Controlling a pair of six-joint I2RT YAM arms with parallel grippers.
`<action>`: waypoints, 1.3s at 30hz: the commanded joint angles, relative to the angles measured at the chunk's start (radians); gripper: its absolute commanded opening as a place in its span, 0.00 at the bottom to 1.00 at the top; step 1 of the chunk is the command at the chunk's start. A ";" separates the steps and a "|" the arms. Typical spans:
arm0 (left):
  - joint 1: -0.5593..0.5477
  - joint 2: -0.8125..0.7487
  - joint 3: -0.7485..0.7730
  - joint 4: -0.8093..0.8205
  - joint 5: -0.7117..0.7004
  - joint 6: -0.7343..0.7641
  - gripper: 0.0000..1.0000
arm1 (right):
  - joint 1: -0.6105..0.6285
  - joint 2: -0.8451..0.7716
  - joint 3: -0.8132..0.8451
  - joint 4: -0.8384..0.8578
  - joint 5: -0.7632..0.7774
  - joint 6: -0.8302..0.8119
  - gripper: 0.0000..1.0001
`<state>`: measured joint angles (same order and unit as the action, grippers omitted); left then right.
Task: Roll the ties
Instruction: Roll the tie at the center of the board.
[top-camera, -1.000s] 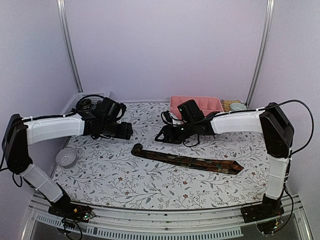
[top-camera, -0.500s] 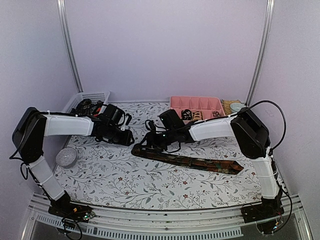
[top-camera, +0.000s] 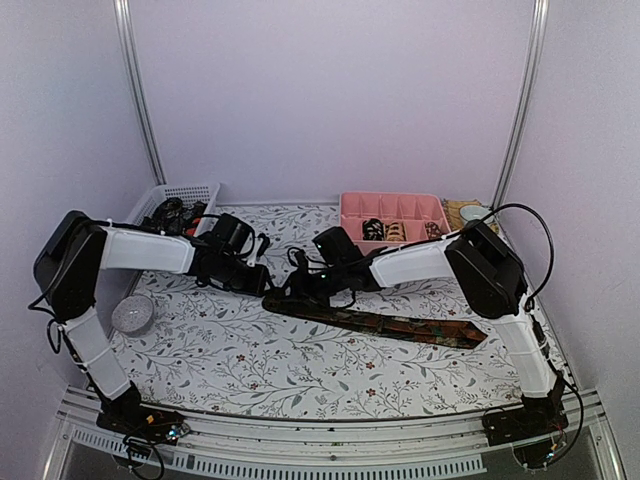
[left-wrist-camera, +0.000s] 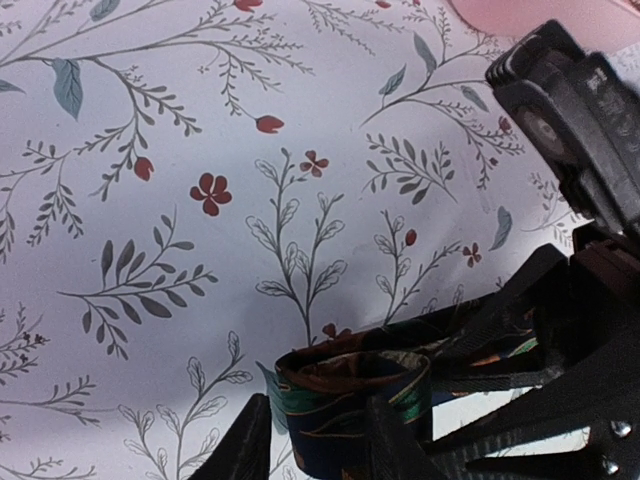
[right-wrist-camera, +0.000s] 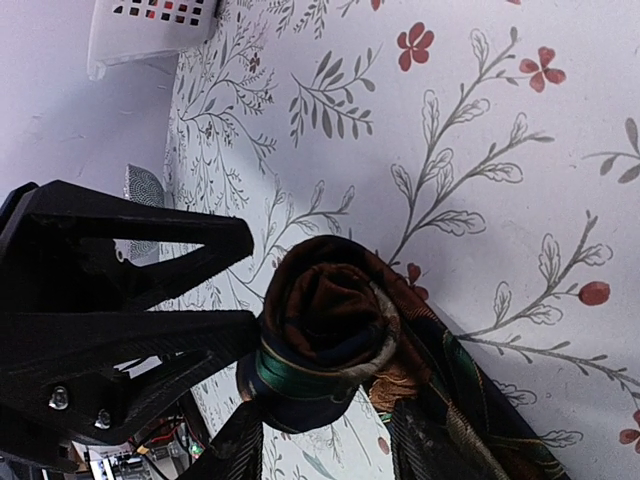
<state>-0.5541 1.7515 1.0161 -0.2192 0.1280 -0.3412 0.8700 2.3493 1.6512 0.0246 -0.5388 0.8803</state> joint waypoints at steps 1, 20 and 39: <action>-0.004 0.022 -0.011 0.033 0.031 -0.002 0.32 | 0.006 0.080 0.021 0.034 -0.033 0.021 0.43; -0.022 0.034 -0.016 0.048 0.055 -0.005 0.28 | -0.001 0.088 -0.013 0.014 -0.011 0.014 0.26; 0.023 -0.007 -0.100 0.148 0.146 -0.050 0.59 | 0.000 0.105 -0.082 -0.014 -0.007 0.021 0.15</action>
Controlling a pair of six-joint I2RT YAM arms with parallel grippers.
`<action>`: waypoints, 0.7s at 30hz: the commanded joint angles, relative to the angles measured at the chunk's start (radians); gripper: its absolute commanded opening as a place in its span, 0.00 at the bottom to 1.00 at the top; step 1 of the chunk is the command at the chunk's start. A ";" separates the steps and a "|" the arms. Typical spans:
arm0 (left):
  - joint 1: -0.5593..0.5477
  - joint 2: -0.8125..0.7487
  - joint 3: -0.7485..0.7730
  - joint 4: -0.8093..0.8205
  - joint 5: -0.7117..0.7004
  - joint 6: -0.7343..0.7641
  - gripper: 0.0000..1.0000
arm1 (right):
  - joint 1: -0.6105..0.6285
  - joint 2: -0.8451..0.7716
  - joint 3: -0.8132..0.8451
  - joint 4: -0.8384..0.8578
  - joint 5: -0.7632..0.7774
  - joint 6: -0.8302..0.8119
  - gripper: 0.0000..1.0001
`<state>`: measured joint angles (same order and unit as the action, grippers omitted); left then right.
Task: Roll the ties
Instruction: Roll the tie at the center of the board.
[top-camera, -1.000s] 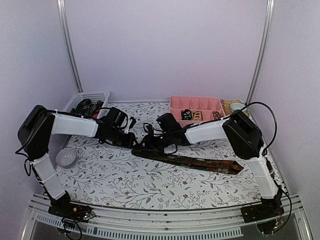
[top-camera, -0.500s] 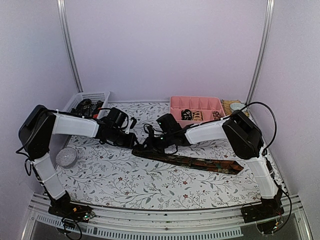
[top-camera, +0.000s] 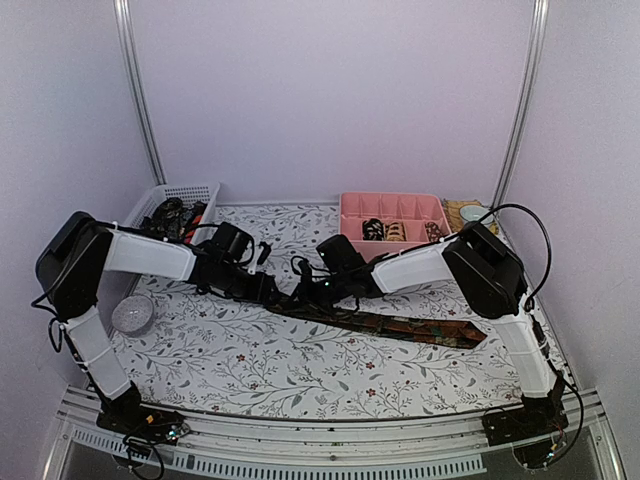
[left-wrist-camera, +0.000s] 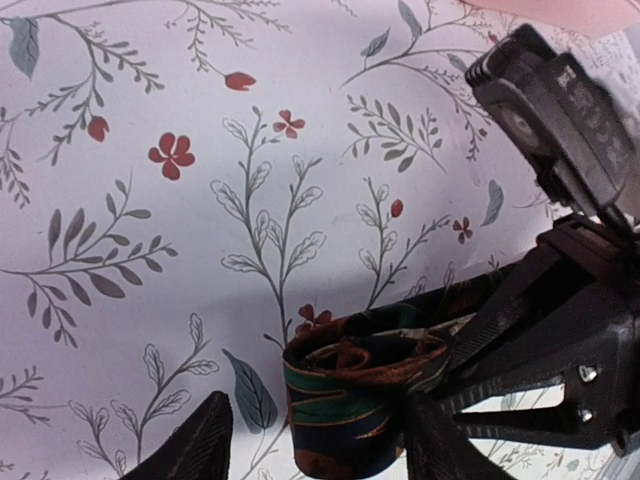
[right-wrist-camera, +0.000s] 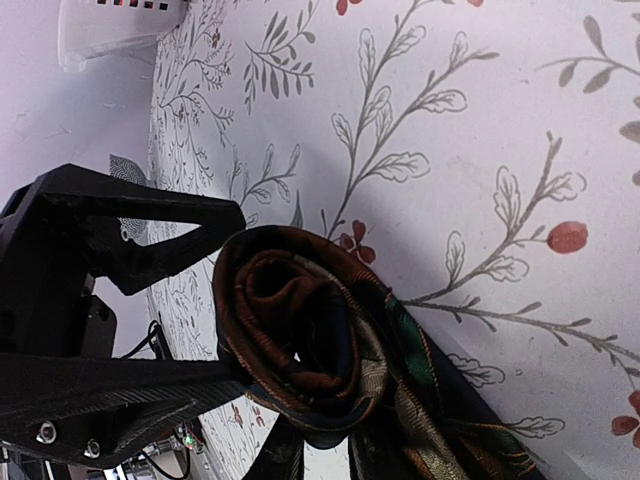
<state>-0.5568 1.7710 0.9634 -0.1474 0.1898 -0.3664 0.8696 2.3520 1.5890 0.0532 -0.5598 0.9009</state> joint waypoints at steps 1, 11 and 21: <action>0.031 -0.026 -0.062 0.096 0.106 -0.030 0.60 | 0.000 0.107 -0.018 -0.046 0.015 0.001 0.15; 0.087 0.004 -0.190 0.337 0.302 -0.091 0.63 | -0.003 0.123 -0.026 -0.038 0.004 0.017 0.15; 0.117 0.093 -0.252 0.493 0.383 -0.166 0.63 | -0.002 0.122 -0.032 -0.031 -0.002 0.023 0.15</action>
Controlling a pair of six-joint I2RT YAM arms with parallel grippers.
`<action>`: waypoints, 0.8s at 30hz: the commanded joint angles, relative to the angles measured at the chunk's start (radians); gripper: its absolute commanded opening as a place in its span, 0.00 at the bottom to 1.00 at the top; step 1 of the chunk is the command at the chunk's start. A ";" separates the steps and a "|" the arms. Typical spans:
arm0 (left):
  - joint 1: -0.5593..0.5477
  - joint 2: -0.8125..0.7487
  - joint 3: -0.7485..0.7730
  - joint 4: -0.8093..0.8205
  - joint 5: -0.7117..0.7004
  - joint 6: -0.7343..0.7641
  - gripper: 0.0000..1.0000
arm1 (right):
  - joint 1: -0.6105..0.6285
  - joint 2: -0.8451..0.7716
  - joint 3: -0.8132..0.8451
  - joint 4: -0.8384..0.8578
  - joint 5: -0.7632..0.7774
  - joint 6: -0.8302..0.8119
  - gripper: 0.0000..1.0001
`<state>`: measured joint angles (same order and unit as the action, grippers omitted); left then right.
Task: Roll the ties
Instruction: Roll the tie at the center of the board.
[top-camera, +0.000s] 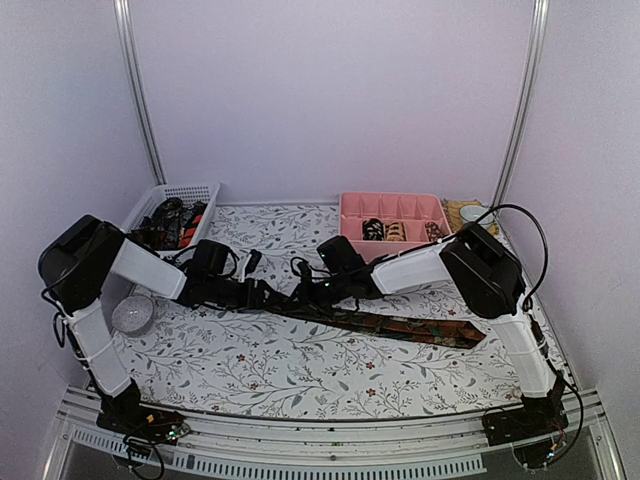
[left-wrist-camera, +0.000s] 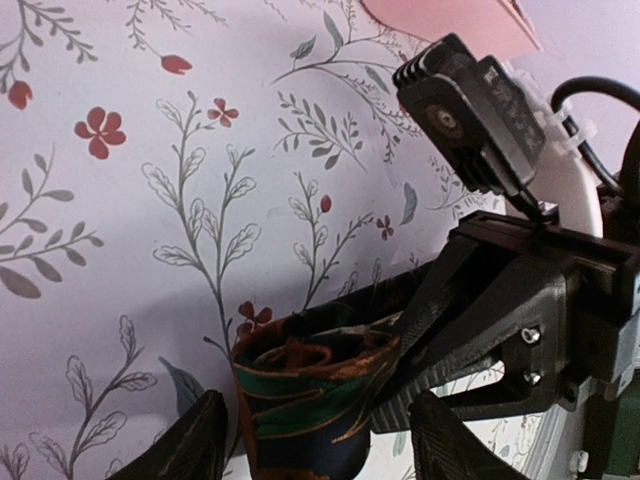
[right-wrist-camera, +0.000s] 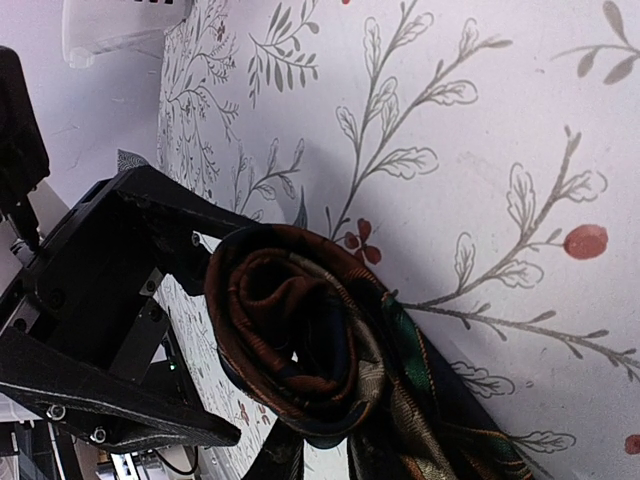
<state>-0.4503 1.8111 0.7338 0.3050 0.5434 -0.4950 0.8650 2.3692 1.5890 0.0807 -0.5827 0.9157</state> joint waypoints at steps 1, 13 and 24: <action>0.011 0.061 -0.023 0.042 0.027 -0.042 0.63 | 0.002 0.105 -0.032 -0.058 0.019 0.008 0.15; 0.007 0.134 -0.125 0.242 0.082 -0.177 0.40 | 0.000 0.102 -0.039 -0.050 0.018 0.009 0.15; -0.007 0.126 -0.133 0.269 0.072 -0.213 0.23 | -0.006 0.097 -0.050 -0.043 0.023 0.011 0.15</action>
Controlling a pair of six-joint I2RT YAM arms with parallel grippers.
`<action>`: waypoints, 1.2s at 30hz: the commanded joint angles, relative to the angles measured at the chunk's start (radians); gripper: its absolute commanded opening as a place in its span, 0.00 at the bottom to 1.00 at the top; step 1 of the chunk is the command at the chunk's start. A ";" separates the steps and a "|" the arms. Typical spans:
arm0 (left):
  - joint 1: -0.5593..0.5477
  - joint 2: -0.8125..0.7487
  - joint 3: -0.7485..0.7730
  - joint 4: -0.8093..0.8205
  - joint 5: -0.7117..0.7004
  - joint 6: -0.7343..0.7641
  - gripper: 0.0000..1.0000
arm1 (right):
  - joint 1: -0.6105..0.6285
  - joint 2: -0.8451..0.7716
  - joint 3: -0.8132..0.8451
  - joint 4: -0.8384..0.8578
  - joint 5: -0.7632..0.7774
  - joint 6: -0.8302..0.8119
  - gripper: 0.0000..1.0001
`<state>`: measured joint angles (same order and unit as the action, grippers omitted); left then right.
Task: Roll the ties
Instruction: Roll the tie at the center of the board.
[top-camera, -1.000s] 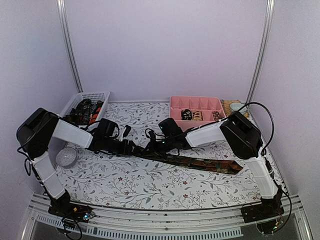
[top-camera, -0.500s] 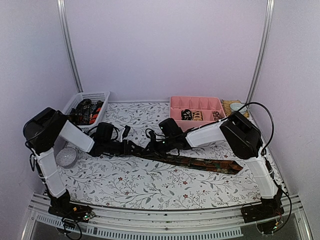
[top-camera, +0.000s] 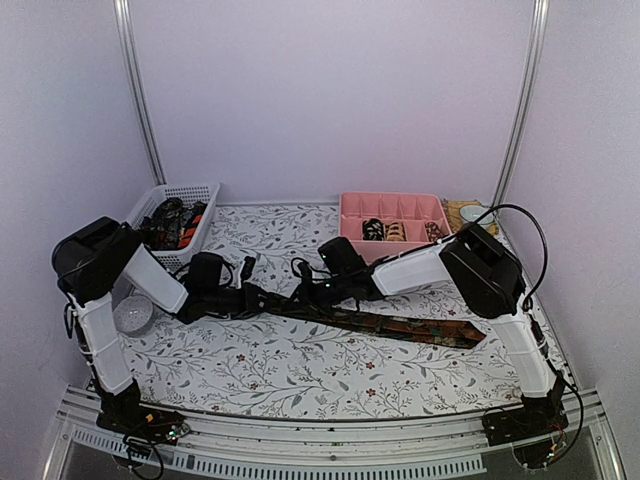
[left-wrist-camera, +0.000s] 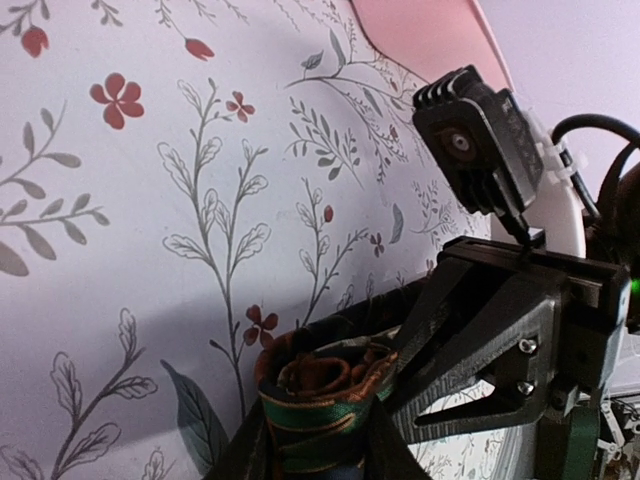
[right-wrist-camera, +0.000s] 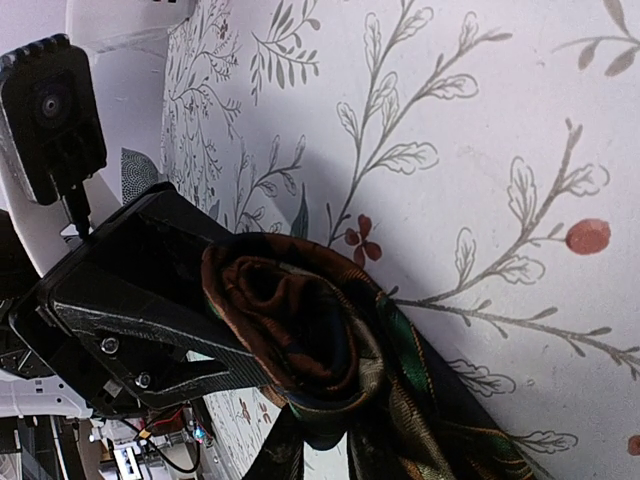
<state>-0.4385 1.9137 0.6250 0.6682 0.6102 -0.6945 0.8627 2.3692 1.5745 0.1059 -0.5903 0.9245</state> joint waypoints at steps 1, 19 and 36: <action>-0.021 0.020 -0.022 -0.100 0.001 -0.012 0.23 | -0.005 0.098 -0.036 -0.068 0.031 0.002 0.15; -0.058 -0.148 0.168 -0.655 -0.305 0.216 0.14 | -0.046 -0.214 -0.220 -0.136 0.040 -0.205 0.42; -0.181 -0.119 0.427 -1.036 -0.698 0.269 0.15 | -0.089 -0.541 -0.382 -0.277 -0.002 -0.483 0.44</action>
<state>-0.5720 1.7695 0.9810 -0.2085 0.0834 -0.4526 0.7826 1.9995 1.2224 -0.1249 -0.5789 0.5213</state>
